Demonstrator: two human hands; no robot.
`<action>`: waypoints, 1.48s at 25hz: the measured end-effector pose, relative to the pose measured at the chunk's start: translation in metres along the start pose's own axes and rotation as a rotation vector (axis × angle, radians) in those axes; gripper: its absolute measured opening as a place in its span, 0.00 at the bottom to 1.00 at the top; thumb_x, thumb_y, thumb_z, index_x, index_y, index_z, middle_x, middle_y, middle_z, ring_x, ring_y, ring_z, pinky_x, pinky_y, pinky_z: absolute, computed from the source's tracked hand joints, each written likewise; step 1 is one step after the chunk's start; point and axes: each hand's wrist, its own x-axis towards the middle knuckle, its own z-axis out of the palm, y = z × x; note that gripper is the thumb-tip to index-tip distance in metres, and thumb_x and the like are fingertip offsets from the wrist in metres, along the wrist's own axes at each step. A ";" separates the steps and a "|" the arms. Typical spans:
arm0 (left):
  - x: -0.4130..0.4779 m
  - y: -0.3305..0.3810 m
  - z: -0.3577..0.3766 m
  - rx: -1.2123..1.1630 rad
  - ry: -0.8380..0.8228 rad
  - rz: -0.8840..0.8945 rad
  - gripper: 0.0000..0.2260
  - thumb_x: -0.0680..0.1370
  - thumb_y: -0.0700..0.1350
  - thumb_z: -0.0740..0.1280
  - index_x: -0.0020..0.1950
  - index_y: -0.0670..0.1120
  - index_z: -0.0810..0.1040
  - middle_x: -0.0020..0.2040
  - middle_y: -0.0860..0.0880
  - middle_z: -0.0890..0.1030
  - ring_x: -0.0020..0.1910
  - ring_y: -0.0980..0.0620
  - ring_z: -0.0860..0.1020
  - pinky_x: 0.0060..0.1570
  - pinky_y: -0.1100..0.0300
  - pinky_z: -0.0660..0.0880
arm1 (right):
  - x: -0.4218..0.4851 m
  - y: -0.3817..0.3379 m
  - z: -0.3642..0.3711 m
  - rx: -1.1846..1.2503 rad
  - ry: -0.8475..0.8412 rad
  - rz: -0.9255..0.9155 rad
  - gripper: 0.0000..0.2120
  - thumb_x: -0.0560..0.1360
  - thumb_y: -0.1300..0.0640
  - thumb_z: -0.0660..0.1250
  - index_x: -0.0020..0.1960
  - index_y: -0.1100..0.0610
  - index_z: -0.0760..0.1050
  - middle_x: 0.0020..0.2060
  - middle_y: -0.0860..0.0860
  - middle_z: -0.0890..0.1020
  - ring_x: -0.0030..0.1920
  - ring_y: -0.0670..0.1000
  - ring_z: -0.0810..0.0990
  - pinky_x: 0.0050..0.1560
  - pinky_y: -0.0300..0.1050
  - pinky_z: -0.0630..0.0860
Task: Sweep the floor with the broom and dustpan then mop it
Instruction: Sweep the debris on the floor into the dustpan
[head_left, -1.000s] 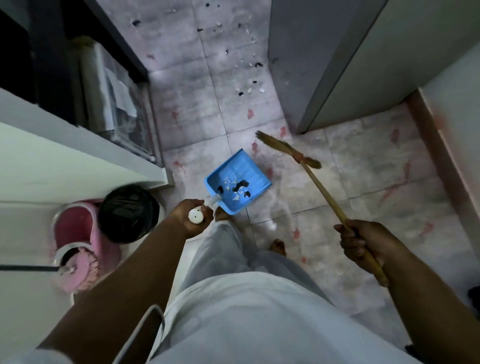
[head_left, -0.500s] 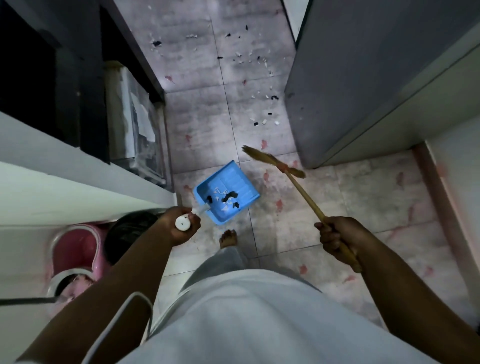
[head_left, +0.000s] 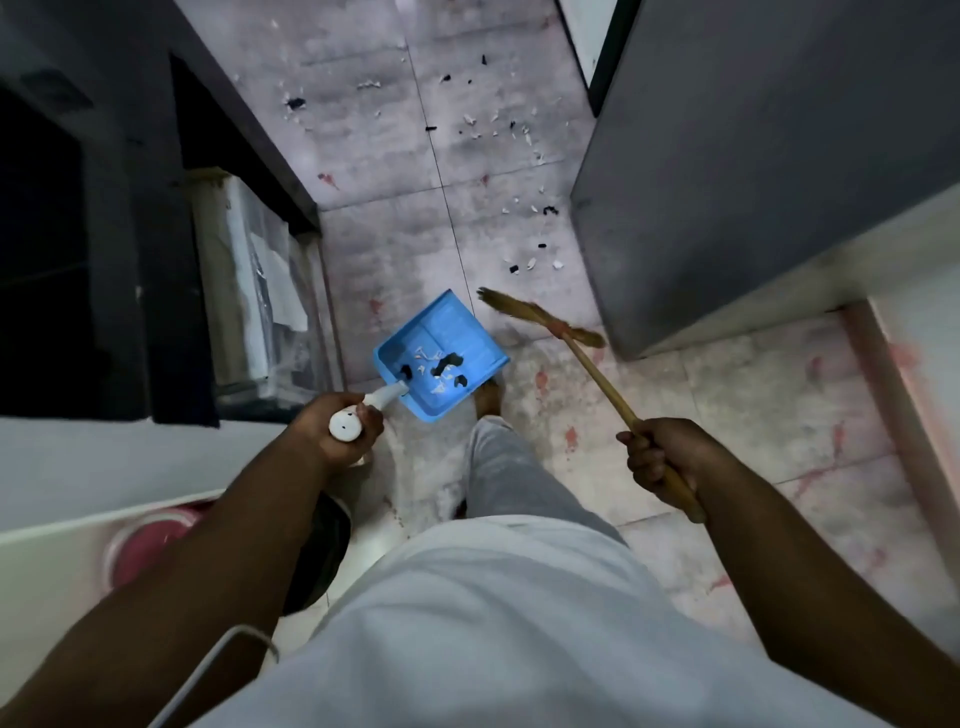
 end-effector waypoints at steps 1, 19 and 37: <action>0.006 0.012 0.010 -0.007 -0.001 0.007 0.09 0.75 0.37 0.58 0.53 0.33 0.68 0.27 0.46 0.69 0.19 0.54 0.71 0.20 0.69 0.71 | 0.008 -0.013 0.005 0.004 0.001 0.004 0.11 0.82 0.58 0.51 0.46 0.61 0.68 0.22 0.48 0.66 0.17 0.43 0.60 0.15 0.34 0.57; 0.074 0.182 0.156 -0.004 0.134 -0.115 0.13 0.71 0.38 0.61 0.55 0.37 0.68 0.29 0.47 0.71 0.20 0.56 0.71 0.18 0.69 0.70 | 0.140 -0.266 0.075 -0.004 0.044 0.154 0.12 0.82 0.58 0.49 0.46 0.60 0.68 0.21 0.48 0.64 0.16 0.43 0.60 0.14 0.34 0.58; 0.140 0.302 0.236 0.147 0.135 -0.202 0.12 0.81 0.42 0.56 0.61 0.36 0.64 0.27 0.45 0.70 0.19 0.55 0.70 0.18 0.66 0.71 | 0.067 -0.236 0.106 0.308 0.094 0.114 0.11 0.82 0.58 0.54 0.47 0.62 0.71 0.23 0.48 0.66 0.16 0.43 0.62 0.14 0.34 0.59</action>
